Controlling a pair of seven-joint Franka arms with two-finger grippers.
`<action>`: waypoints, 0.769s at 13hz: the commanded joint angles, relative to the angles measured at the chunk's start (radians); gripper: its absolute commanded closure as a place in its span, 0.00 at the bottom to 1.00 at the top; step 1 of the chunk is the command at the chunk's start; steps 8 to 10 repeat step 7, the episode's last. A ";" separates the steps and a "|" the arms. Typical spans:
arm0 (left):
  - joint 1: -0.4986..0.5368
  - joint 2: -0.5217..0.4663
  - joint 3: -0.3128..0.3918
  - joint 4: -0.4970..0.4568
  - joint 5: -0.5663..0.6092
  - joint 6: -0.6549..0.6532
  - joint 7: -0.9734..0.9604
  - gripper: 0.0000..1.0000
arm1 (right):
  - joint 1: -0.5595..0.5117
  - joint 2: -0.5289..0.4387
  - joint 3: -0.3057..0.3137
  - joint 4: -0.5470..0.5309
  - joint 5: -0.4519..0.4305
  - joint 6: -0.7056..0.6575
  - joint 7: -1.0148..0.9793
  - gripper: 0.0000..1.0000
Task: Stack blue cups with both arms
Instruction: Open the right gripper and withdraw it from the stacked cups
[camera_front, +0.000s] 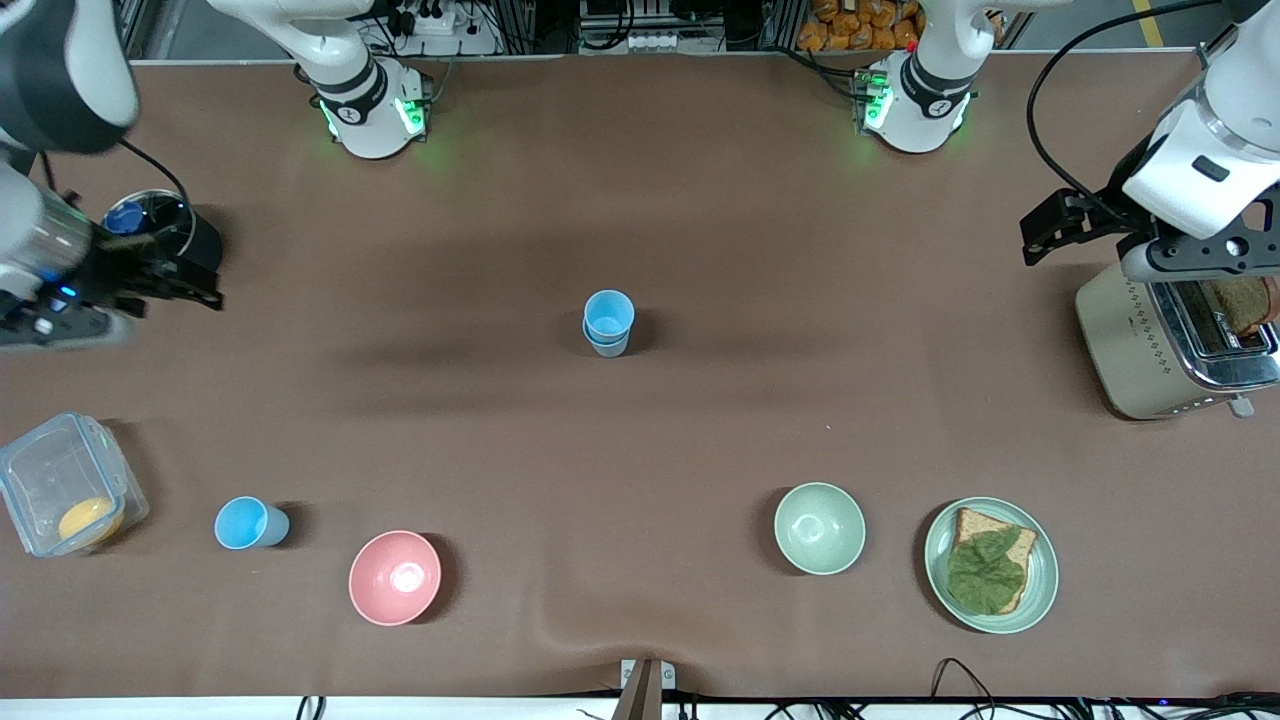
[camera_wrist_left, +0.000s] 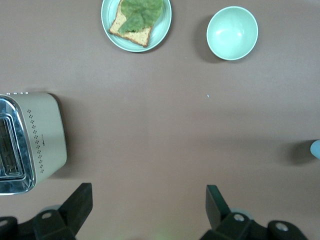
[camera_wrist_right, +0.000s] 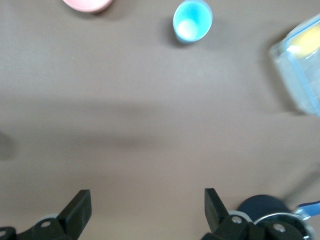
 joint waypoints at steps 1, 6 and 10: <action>0.002 0.010 0.003 0.029 -0.033 -0.030 0.034 0.00 | -0.045 0.009 0.012 0.129 -0.016 -0.080 -0.069 0.00; 0.020 0.008 0.009 0.029 -0.034 -0.030 0.103 0.00 | -0.046 0.011 0.013 0.246 -0.006 -0.229 -0.058 0.00; 0.022 0.008 0.010 0.029 -0.034 -0.030 0.103 0.00 | -0.046 0.011 0.013 0.246 -0.004 -0.237 -0.058 0.00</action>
